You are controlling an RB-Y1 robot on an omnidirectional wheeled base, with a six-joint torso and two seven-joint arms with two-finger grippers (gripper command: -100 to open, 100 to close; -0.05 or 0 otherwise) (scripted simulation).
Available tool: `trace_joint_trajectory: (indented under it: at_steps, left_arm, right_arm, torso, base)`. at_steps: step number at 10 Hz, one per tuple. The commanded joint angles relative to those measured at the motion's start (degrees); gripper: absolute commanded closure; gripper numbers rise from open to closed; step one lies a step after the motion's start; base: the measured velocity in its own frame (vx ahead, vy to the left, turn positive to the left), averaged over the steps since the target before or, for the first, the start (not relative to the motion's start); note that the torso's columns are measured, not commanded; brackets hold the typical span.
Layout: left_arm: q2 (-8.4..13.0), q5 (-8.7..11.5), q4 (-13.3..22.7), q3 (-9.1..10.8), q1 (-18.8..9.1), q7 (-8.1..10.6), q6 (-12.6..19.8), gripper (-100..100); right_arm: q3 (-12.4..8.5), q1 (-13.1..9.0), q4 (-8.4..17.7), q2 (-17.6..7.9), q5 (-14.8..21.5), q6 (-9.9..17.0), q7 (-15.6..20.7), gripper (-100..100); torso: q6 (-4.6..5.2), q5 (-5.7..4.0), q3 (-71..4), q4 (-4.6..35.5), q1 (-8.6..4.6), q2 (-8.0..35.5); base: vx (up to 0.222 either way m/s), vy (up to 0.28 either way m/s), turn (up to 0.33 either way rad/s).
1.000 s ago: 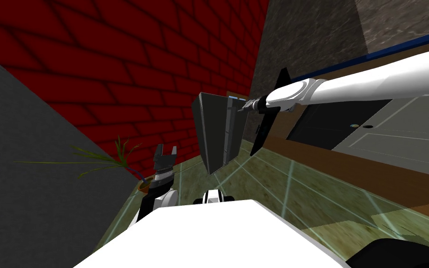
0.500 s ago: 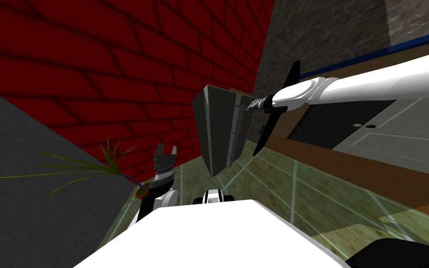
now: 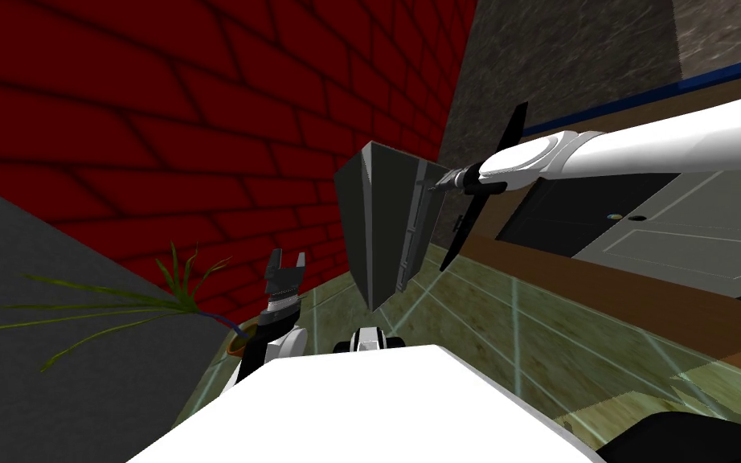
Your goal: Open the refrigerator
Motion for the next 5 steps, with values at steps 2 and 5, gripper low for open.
trace_joint_trajectory:
  at_steps: [2, 5]
  left_arm:
    - [-0.01, 0.0, 0.0, -0.01, 0.01, 0.0, 0.0, 0]
    - [-0.01, 0.0, 0.0, -0.01, 0.01, 0.0, 0.0, 0]
  right_arm:
    - [1.87, 0.17, 3.66, 1.26, 0.05, -0.98, 1.21, -100]
    - [3.99, -0.13, 6.43, 2.19, 0.03, -1.54, 2.03, -100]
  torso:
    - [-0.01, 0.08, -0.09, -0.04, 0.24, -0.15]
    - [0.0, 0.04, -0.03, -0.01, 0.12, -0.06]
  base:
    - [0.132, 0.167, -0.051]
    - [0.141, 0.175, -0.049]
